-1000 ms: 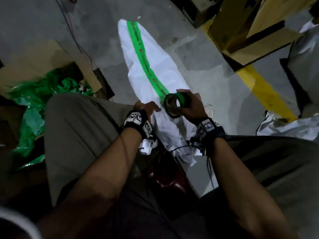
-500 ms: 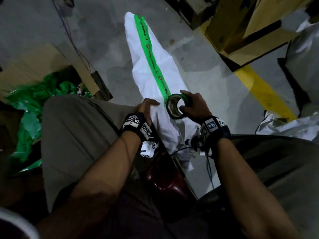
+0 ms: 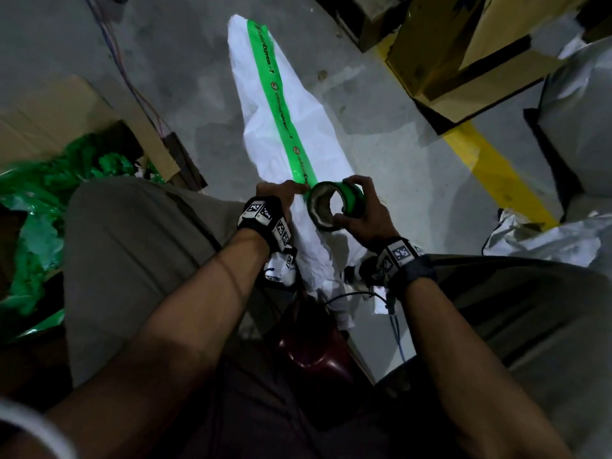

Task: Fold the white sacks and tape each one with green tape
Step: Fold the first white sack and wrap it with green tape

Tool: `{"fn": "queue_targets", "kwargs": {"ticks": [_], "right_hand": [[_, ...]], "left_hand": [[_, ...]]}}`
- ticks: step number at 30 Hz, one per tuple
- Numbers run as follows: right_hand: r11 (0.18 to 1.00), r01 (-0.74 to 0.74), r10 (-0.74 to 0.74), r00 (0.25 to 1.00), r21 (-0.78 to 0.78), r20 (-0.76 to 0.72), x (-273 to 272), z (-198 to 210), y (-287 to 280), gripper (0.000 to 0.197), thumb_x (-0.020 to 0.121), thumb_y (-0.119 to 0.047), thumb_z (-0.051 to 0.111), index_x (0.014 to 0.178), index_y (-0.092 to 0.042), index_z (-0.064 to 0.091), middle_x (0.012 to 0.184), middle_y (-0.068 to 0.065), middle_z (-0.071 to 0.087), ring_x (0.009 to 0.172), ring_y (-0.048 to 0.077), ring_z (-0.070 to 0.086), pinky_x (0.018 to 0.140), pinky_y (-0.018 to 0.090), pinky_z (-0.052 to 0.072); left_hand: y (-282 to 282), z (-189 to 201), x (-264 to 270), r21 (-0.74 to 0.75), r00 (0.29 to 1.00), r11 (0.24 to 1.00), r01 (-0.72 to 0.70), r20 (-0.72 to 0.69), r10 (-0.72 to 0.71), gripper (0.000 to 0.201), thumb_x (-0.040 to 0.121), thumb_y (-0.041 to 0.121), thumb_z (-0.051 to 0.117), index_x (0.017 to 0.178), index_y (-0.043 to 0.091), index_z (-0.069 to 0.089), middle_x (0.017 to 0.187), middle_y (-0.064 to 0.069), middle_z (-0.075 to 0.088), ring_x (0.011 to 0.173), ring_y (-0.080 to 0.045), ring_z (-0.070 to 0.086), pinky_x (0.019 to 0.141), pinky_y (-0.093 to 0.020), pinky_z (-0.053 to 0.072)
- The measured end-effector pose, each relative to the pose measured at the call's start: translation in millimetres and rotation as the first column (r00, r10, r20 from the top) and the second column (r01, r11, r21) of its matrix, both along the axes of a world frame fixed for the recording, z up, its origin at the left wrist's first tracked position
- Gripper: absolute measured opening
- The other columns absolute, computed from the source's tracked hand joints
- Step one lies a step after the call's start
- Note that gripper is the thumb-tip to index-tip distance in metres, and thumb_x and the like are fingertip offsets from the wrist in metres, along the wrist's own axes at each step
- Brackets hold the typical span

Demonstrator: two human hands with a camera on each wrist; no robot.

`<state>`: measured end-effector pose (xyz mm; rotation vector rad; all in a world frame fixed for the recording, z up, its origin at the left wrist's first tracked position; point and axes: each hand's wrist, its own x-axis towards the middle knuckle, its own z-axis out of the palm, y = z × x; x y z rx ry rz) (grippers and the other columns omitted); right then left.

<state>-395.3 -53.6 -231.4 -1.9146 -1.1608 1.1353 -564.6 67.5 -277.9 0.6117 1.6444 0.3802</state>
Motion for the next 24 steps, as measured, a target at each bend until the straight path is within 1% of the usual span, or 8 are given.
{"fn": "queue_targets", "kwargs": {"ticks": [2,4,8,12,15,20,22,24], "right_hand": [[0.991,-0.084,0.087,0.996,-0.103,0.021,14,7,-2,0.052,0.067,-0.031,0.076,0.117,-0.03,0.065,0.075,-0.022,0.066,0.069,-0.013,0.059,0.07,0.012,0.044],[0.937,-0.222,0.238,0.971,-0.27,0.031,23,16,-8,0.043,0.073,-0.014,0.072,0.112,-0.031,0.074,0.068,-0.019,0.069,0.07,-0.005,0.063,0.072,0.019,0.046],[0.903,-0.265,0.302,0.951,-0.337,0.062,20,23,-25,0.046,0.074,-0.021,0.072,0.116,-0.041,0.072,0.097,-0.003,0.074,0.093,0.017,0.069,0.086,0.028,0.055],[0.91,-0.27,0.317,0.942,-0.314,0.108,14,32,-26,0.053,0.071,-0.033,0.077,0.123,-0.039,0.068,0.106,-0.009,0.069,0.098,0.012,0.063,0.088,0.023,0.048],[0.909,-0.294,0.354,0.919,-0.296,0.175,17,33,-25,0.055,0.077,-0.022,0.079,0.13,-0.03,0.065,0.114,-0.004,0.069,0.104,0.016,0.063,0.087,0.02,0.043],[0.915,-0.259,0.328,0.924,-0.31,0.196,21,39,-24,0.051,0.078,-0.026,0.08,0.127,-0.031,0.067,0.127,0.002,0.067,0.116,0.023,0.061,0.1,0.029,0.046],[0.915,-0.265,0.329,0.926,-0.303,0.186,23,45,-24,0.049,0.08,-0.027,0.079,0.126,-0.031,0.067,0.129,0.004,0.066,0.116,0.024,0.061,0.101,0.03,0.046],[0.921,-0.256,0.315,0.933,-0.295,0.172,25,46,-26,0.048,0.08,-0.028,0.078,0.127,-0.028,0.066,0.13,0.006,0.065,0.117,0.026,0.06,0.098,0.028,0.044]], "left_hand": [[4,-27,-8,0.001,0.992,0.996,-0.094,0.084,0.094,0.062,0.02,0.024,0.097,0.074,0.001,0.077,0.087,-0.017,0.076,0.081,-0.033,0.074,0.073,-0.06,0.06],[8,-33,-9,-0.004,0.996,0.997,-0.071,0.053,0.071,0.073,0.011,0.028,0.096,0.075,0.0,0.077,0.085,-0.02,0.075,0.081,-0.038,0.074,0.072,-0.069,0.056],[0,24,-8,-0.126,0.981,0.981,0.15,0.141,-0.132,0.065,0.063,0.043,0.092,0.112,0.007,0.068,0.109,-0.012,0.069,0.093,-0.029,0.069,0.093,-0.039,0.051],[-13,54,-12,-0.301,0.84,0.874,0.382,0.507,-0.193,0.079,0.076,0.036,0.081,0.142,0.002,0.053,0.147,-0.02,0.05,0.137,-0.041,0.045,0.115,-0.055,0.032],[-33,74,-2,-0.298,0.796,0.851,0.431,0.57,-0.203,0.076,0.074,0.032,0.083,0.139,0.003,0.057,0.144,-0.022,0.052,0.132,-0.042,0.052,0.116,-0.055,0.03],[-36,88,23,-0.102,0.769,0.767,0.633,0.197,-0.608,0.04,0.093,0.041,0.067,0.086,0.002,0.072,0.097,-0.02,0.065,0.082,-0.025,0.062,0.085,-0.032,0.044],[-34,94,30,-0.099,0.613,0.611,0.785,-0.012,-0.79,0.035,0.099,0.028,0.063,0.104,-0.006,0.064,0.098,-0.025,0.063,0.067,-0.019,0.058,0.076,-0.028,0.042],[-33,97,34,-0.07,0.563,0.574,0.816,-0.132,-0.816,0.029,0.101,0.012,0.057,0.125,-0.004,0.056,0.094,-0.026,0.061,0.068,-0.016,0.057,0.076,-0.024,0.037]]}}
